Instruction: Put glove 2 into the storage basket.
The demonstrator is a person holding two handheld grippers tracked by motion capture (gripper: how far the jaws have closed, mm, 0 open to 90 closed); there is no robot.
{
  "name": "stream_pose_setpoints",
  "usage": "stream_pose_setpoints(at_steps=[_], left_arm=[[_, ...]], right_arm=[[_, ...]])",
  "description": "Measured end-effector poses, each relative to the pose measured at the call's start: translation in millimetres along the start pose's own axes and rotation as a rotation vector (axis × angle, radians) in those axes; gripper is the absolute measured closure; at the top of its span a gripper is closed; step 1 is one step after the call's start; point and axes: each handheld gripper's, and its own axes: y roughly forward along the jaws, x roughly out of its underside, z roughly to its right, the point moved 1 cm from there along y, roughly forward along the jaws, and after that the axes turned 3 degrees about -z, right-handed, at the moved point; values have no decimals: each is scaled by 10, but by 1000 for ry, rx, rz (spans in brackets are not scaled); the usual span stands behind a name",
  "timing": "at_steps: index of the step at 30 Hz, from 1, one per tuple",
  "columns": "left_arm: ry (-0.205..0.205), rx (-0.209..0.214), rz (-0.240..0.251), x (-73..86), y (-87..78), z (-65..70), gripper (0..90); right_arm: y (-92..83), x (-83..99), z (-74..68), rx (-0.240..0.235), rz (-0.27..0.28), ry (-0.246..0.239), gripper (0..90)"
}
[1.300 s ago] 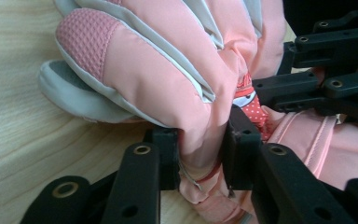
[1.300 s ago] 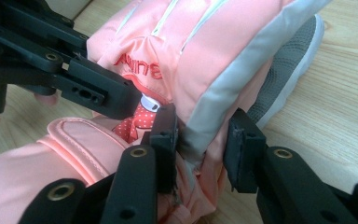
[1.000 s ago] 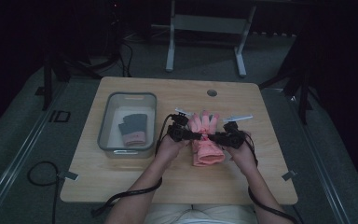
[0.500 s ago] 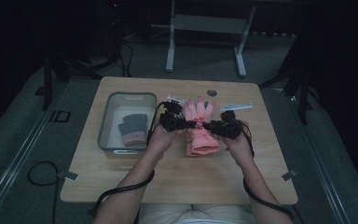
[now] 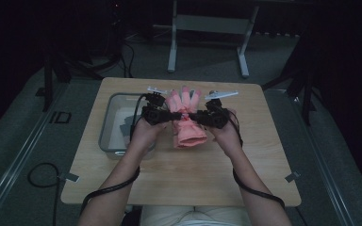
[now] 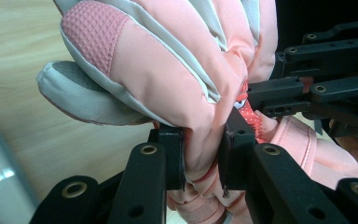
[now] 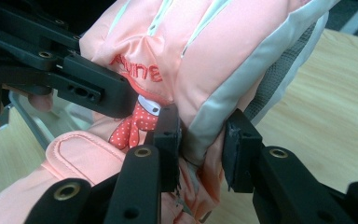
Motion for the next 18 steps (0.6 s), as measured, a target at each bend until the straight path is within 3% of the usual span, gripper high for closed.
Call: stream_pose_setpoints(at_steps=[5,18], left_arm=[[-7,-16,18,15,-192,-110,738],[-60,-80,54,143,-616,-438,738]], right_arm=[[96,-174,-139,-12,-9,-42,702],[454,-487,-493,-58,-22,-85,702]])
